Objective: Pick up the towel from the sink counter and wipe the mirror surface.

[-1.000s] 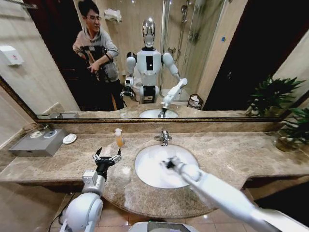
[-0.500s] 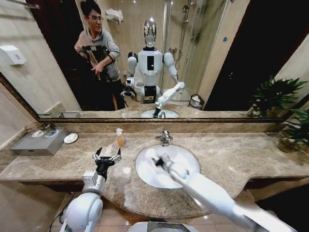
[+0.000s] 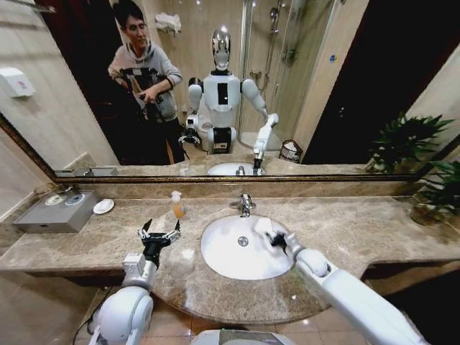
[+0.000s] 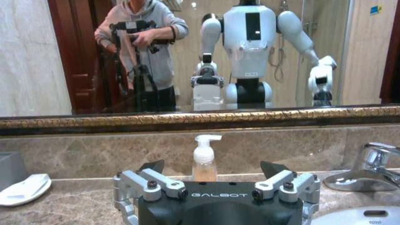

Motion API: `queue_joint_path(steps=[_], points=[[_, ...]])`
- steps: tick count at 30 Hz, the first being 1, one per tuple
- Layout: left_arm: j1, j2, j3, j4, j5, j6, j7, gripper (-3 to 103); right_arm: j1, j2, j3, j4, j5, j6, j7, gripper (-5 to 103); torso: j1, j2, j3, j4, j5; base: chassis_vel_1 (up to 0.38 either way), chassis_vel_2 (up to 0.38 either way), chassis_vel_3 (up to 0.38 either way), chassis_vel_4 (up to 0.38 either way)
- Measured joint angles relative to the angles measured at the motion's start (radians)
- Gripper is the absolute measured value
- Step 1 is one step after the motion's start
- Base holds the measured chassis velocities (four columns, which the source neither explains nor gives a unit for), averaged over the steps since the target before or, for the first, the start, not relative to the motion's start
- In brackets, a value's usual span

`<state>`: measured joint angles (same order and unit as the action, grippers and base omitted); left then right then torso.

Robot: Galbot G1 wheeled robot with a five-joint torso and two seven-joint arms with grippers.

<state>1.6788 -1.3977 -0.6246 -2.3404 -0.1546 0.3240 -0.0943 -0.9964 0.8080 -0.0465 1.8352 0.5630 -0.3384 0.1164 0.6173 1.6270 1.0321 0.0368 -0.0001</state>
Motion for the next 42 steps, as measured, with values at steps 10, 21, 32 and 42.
queue_joint_path(steps=[10, 21, 32, 42], points=[[0.0, 0.0, 0.0, 0.0, 0.0, 0.0, 0.0, 100, -0.134, -0.013, 0.16, 0.167, 0.022, 0.008, 0.031, 18, 0.0, 0.0, 0.0, -0.0006, 0.0, 0.0, 0.0, 0.0, 0.0], [0.0, 0.0, 0.0, 0.0, 0.0, 0.0, 0.0, 100, -0.278, 0.164, 0.508, 0.168, -0.093, 0.32, 0.003, 18, 0.0, 0.0, 0.0, -0.0006, 0.0001, 0.0, 0.0, 0.0, 0.0], [0.0, 0.0, 0.0, 0.0, 0.0, 0.0, 0.0, 100, -0.51, 0.128, 0.777, 0.138, 0.078, 0.306, -0.06, 18, 0.0, 0.0, 0.0, -0.0009, 0.0002, 0.0, 0.0, 0.0, 0.0], [0.0, 0.0, 0.0, 0.0, 0.0, 0.0, 0.0, 100, -0.51, 0.027, 0.683, 0.025, 0.166, 0.137, -0.069, 18, 0.0, 0.0, 0.0, -0.0004, 0.0003, 0.0, 0.0, 0.0, 0.0]])
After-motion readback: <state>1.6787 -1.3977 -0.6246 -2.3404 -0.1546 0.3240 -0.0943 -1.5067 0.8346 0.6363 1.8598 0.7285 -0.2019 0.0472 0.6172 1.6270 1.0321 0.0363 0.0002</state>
